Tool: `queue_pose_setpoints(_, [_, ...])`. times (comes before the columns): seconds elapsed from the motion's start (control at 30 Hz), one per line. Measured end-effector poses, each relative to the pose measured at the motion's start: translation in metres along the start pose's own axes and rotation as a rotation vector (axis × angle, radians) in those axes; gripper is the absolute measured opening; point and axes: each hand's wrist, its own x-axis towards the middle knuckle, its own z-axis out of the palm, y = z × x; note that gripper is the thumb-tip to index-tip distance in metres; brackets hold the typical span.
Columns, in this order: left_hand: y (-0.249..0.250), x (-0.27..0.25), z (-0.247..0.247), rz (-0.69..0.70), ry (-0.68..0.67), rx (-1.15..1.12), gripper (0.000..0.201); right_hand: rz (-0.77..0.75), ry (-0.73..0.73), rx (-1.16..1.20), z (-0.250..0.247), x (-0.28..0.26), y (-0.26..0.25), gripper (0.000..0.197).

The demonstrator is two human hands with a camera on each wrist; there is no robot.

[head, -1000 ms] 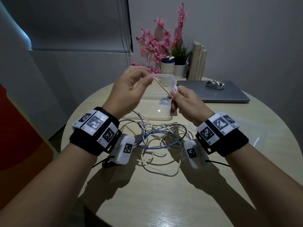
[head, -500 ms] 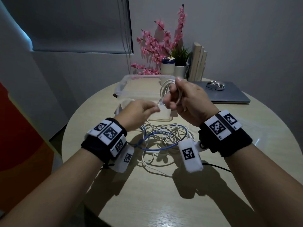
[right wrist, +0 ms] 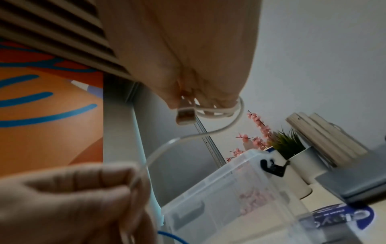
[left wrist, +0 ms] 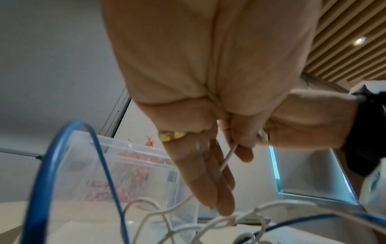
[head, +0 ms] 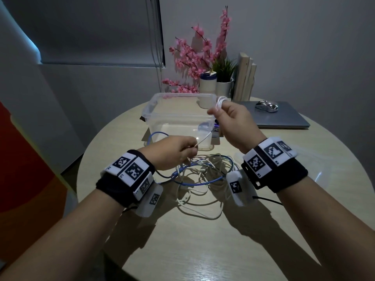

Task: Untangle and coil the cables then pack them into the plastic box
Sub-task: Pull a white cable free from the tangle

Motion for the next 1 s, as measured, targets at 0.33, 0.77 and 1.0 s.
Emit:
queue_pose_setpoints(0.33, [0.018,-0.002,-0.031,0.163,0.500,0.052,0.014,0.093,-0.293,0.200,0.006,-0.008,-0.004,0.035])
queue_pose_setpoints(0.77, [0.018,0.003,-0.017,0.157,0.359,-0.354,0.020,0.161,-0.293,0.752,0.008,-0.011,-0.012,0.032])
queue_pose_setpoints(1.0, [0.015,-0.002,-0.023,0.158,0.396,-0.329,0.025,0.124,-0.318,0.647,-0.002,-0.009,-0.012,0.029])
